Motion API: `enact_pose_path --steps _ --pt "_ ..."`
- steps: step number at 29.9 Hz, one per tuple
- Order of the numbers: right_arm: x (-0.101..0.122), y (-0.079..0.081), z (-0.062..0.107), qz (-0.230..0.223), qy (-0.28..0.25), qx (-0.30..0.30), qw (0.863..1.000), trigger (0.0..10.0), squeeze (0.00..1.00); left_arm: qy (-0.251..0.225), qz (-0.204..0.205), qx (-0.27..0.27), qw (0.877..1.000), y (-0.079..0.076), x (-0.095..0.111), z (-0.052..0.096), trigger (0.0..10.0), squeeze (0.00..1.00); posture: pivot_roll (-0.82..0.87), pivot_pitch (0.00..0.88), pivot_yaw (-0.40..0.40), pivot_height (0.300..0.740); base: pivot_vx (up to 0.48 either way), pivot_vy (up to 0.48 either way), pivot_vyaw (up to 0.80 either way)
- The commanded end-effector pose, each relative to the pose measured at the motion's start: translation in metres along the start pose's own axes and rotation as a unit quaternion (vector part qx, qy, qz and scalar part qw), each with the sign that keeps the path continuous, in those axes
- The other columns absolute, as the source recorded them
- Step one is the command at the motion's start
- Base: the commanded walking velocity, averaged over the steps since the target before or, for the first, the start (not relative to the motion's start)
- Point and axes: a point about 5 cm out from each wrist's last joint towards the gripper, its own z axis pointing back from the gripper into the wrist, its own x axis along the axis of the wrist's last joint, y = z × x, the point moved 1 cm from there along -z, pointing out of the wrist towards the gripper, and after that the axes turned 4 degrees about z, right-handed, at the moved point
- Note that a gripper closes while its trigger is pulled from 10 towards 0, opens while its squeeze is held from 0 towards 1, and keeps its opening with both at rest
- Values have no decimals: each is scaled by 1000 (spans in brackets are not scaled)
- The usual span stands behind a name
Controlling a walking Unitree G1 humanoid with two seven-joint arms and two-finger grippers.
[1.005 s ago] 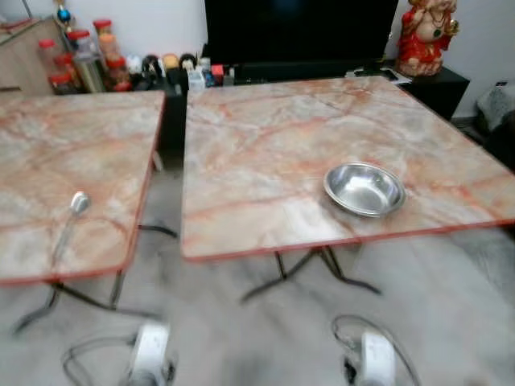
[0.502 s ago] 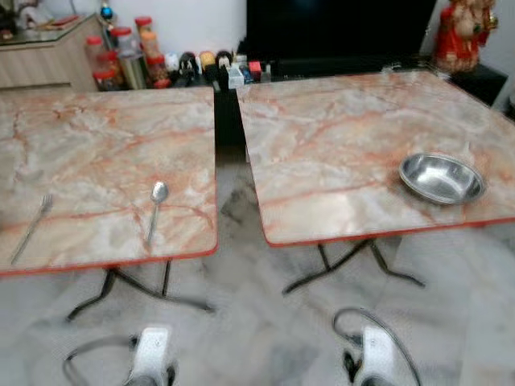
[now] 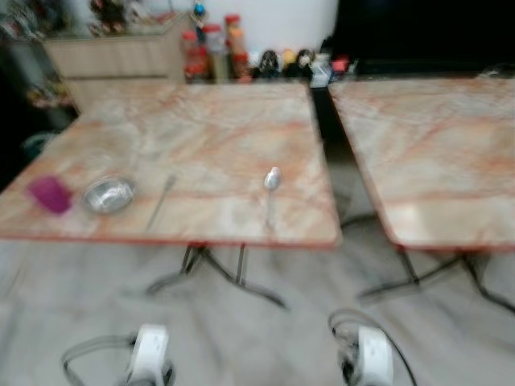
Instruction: Setting the table
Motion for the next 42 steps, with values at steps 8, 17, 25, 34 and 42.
enact_pose_path --steps 8,17,25,34,42 --pt "11 9 -2 8 -18 10 1000 10000 0 -16 -7 10 1000 8 14 -1 10000 0 50 0 7 736 0 480 148" --pt "11 6 -2 -10 -16 3 1000 10000 0 -23 -3 6 1000 4 16 -2 10000 0 54 0 -1 736 0 250 135" --pt "12 6 -3 -12 -17 3 1000 10000 0 -40 14 -2 999 1 22 -2 10000 0 59 0 -3 736 0 0 0" --pt "11 6 -2 -15 -16 0 1000 10000 0 -41 4 -4 999 1 23 -2 10000 0 56 0 3 736 0 0 0" --pt "8 6 -2 -12 -11 2 1000 10000 0 -40 -2 -6 999 -1 23 -2 10000 0 53 0 3 736 0 0 0"
